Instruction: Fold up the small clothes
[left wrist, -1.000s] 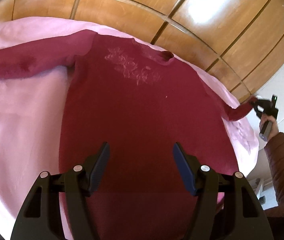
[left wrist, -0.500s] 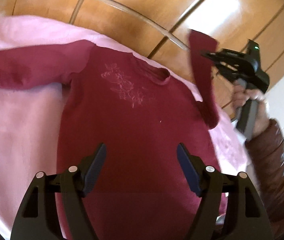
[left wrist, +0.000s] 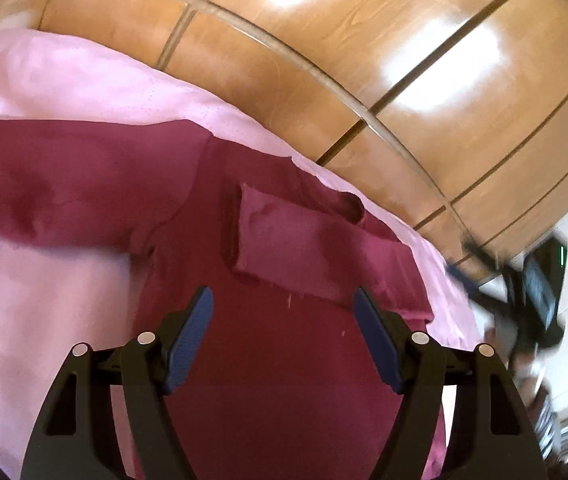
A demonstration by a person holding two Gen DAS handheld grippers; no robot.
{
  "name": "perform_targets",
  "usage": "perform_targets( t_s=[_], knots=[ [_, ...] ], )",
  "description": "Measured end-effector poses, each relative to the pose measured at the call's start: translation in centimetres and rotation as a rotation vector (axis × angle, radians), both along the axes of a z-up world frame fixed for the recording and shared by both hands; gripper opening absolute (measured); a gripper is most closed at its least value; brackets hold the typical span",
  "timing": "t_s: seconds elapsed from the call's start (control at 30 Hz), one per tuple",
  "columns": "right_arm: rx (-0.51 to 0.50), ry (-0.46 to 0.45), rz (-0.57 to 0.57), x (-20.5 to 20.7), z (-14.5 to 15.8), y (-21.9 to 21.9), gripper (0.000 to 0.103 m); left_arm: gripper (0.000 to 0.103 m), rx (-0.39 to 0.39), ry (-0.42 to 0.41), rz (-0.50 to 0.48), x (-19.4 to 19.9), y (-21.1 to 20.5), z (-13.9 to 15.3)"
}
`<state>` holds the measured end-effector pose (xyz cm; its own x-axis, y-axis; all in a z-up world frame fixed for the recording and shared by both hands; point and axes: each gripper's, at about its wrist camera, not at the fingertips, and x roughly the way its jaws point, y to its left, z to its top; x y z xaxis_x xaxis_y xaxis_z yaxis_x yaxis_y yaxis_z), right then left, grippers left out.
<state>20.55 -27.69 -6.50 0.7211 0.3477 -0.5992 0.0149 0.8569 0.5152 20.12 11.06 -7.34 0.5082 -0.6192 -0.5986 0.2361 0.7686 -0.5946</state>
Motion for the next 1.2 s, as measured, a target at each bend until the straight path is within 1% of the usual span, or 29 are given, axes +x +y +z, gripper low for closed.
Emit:
perform_targets(
  t_s=[0.03,0.07,0.13,0.17,0.2,0.27,0.3,0.33,0.37,0.4,0.43,0.47,0.57,0.6,0.63,0.7,0.73,0.77,0.8,0.83,0.87,0.9,0.97,1.07,1.13,1.17,1.2],
  knots=[
    [-0.006,0.015,-0.019,-0.9,-0.4,-1.0,0.094,0.066,0.002,0.007,-0.005,0.8,-0.2,-0.2],
    [-0.024,0.041,-0.046,-2.2,-1.5,-2.0,0.094,0.064,0.014,0.013,-0.006,1.6,-0.6,-0.3],
    [-0.043,0.067,-0.07,-3.8,-2.6,-2.9,0.094,0.057,0.049,0.034,-0.006,3.3,-1.6,-0.9],
    [-0.05,0.082,-0.086,-4.6,-3.3,-3.5,0.094,0.056,0.062,0.046,-0.009,3.9,-2.1,-1.3],
    [-0.054,0.087,-0.094,-4.9,-3.7,-3.6,0.094,0.056,0.092,0.075,0.0,5.0,-2.8,-2.0],
    [-0.058,0.086,-0.113,-5.4,-3.9,-4.1,0.094,0.056,0.11,0.117,0.002,5.9,-3.6,-3.1],
    [-0.056,0.081,-0.117,-5.4,-3.8,-4.3,0.094,0.05,0.129,0.147,0.011,6.6,-4.1,-3.9],
    [-0.055,0.074,-0.122,-5.2,-3.6,-4.5,0.094,0.033,0.154,0.155,0.017,7.2,-4.4,-4.4],
    [-0.055,0.066,-0.126,-4.9,-3.4,-4.6,0.094,0.025,0.197,0.156,0.022,7.7,-5.0,-4.8],
    [-0.053,0.054,-0.129,-4.5,-3.1,-4.8,0.094,0.016,0.211,0.145,0.026,8.0,-5.2,-4.9],
    [-0.051,0.046,-0.131,-4.0,-3.0,-4.8,0.094,0.01,0.226,0.122,0.033,8.0,-5.4,-4.7],
    [-0.05,0.036,-0.131,-3.0,-2.7,-4.7,0.094,0.009,0.245,0.088,0.043,8.1,-5.6,-4.0],
    [-0.055,0.026,-0.12,-1.0,-3.0,-4.1,0.094,0.009,0.248,0.031,0.09,8.3,-5.0,-2.7],
    [-0.071,0.032,-0.113,0.2,-3.4,-3.5,0.094,0.009,0.273,0.015,0.116,8.5,-4.8,-2.4],
    [-0.1,0.043,-0.111,1.2,-3.9,-2.8,0.094,0.009,0.308,0.007,0.126,8.7,-4.7,-2.5],
    [-0.153,0.084,-0.105,2.8,-5.5,-1.5,0.094,0.01,0.388,0.033,0.126,9.1,-5.0,-3.6],
    [-0.174,0.111,-0.098,3.3,-6.6,-1.0,0.094,0.014,0.412,0.056,0.12,9.2,-5.1,-4.5],
    [-0.209,0.153,-0.098,3.9,-8.2,-0.3,0.094,0.014,0.411,0.053,0.118,9.1,-5.1,-5.0],
    [-0.238,0.176,-0.098,4.1,-9.2,0.2,0.095,0.014,0.408,0.024,0.117,8.7,-5.0,-5.2],
    [-0.286,0.18,-0.093,4.1,-10.3,0.9,0.097,0.015,0.415,0.005,0.114,8.4,-5.1,-5.2],
    [-0.332,0.159,-0.089,3.9,-10.6,1.5,0.099,0.015,0.426,-0.01,0.11,8.2,-5.3,-5.2],
    [-0.357,0.153,-0.086,3.8,-10.6,2.0,0.099,0.015,0.437,-0.024,0.104,7.9,-5.3,-5.2],
    [-0.372,0.166,-0.085,4.0,-10.7,2.2,0.101,0.016,0.42,-0.019,0.103,8.0,-5.2,-5.2],
    [-0.408,0.177,-0.086,4.2,-10.8,2.6,0.101,0.022,0.35,0.014,0.105,7.7,-4.1,-4.9],
    [-0.425,0.182,-0.085,4.3,-10.8,2.8,0.101,0.024,0.298,0.001,0.126,7.1,-3.6,-4.2],
    [-0.429,0.182,-0.085,4.3,-10.9,2.9,0.101,0.029,0.277,-0.01,0.142,6.5,-3.0,-3.9],
    [-0.426,0.182,-0.084,4.3,-10.9,2.8,0.101,0.041,0.228,-0.022,0.172,5.6,-1.5,-3.5]
  ],
)
